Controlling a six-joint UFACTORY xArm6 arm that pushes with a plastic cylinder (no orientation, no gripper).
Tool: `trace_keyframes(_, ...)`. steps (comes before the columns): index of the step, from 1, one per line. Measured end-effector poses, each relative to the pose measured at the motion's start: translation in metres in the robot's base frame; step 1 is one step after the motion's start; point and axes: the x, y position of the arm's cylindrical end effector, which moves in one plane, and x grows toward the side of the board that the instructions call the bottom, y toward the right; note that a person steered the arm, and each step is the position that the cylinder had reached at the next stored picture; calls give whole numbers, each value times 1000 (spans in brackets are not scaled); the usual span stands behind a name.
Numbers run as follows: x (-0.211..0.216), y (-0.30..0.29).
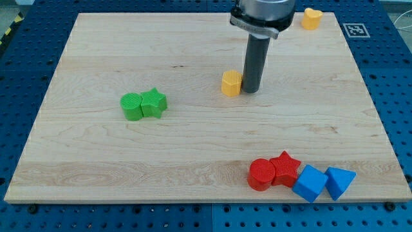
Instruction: Slide the yellow hexagon below the yellow heart
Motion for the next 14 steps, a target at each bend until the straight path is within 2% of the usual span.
trace_keyframes(1,19,16)
trace_keyframes(2,62,15)
trace_keyframes(3,65,-11)
trace_keyframes(4,35,-38)
trace_keyframes(8,-108,-36)
trace_keyframes(10,-91,-54)
trace_keyframes(11,-102,-72)
trace_keyframes(12,-131,-72)
trace_keyframes(13,-152,-54)
trace_keyframes(14,-155,-7)
